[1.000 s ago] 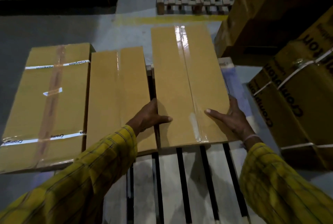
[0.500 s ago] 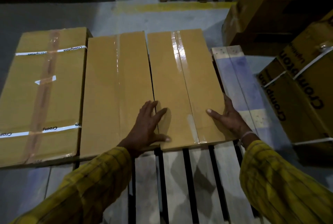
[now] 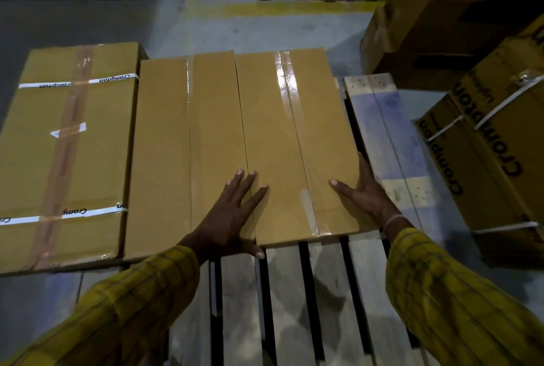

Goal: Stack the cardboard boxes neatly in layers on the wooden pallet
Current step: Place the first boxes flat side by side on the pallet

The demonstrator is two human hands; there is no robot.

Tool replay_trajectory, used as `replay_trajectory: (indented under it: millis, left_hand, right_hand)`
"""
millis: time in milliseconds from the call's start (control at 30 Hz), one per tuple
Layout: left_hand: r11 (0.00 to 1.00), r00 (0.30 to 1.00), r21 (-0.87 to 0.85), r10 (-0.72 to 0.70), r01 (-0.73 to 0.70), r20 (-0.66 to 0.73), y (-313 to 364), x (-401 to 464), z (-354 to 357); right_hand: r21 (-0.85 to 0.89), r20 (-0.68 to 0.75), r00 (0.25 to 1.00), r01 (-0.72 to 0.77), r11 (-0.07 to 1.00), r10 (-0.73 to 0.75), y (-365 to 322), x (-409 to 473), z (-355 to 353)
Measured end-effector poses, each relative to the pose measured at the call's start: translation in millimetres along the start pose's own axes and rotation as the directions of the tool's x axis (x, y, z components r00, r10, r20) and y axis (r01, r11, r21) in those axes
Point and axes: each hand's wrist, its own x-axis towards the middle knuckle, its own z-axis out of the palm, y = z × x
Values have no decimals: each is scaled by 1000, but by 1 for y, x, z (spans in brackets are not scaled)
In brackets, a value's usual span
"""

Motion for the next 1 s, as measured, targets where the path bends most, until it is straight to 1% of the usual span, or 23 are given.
replay_trajectory:
  millis: [100, 200, 233, 333, 433, 533, 600, 667, 767, 900, 1000]
  left_hand:
    - [999, 1000, 31, -28, 28, -1, 6, 2, 3]
    - [997, 997, 30, -71, 70, 15, 12, 5, 6]
    - [996, 997, 34, -79, 78, 11, 13, 6, 6]
    - [996, 996, 39, -84, 84, 6, 12, 6, 8]
    - [996, 997, 38, -76, 76, -2, 11, 5, 8]
    - [997, 998, 41, -68, 68, -10, 11, 5, 9]
    - [996, 998, 52, -65, 66, -16, 11, 5, 9]
    - [996, 998, 56, -68, 69, -16, 9, 5, 10]
    - [997, 998, 50, -57, 58, -26, 7, 7, 12]
    - [998, 997, 41, -43, 45, -60, 7, 5, 12]
    - [998, 997, 45, -38, 41, -60, 9, 4, 11]
  right_hand:
    - [-149, -66, 998, -15, 989, 5, -6, -7, 9]
    - [-411, -126, 991, -4, 912, -53, -9, -25, 30]
    - [-457, -128, 990, -5, 890, -60, -9, -30, 35]
    - [-481, -109, 994, -27, 876, -30, -12, -34, 37]
    - [-503, -19, 1000, 7, 864, -19, -14, -35, 27]
    - [-537, 136, 988, 136, 833, -74, -6, -40, 16]
    - [-559, 210, 969, 225, 798, -126, 0, -45, 10]
    - [-555, 231, 964, 243, 795, -133, 0, -47, 8]
    - [-556, 229, 970, 199, 807, -82, -8, -42, 8]
    - [-572, 239, 968, 209, 793, -82, -16, -38, 8]
    - [-577, 245, 968, 190, 794, -54, -19, -40, 6]
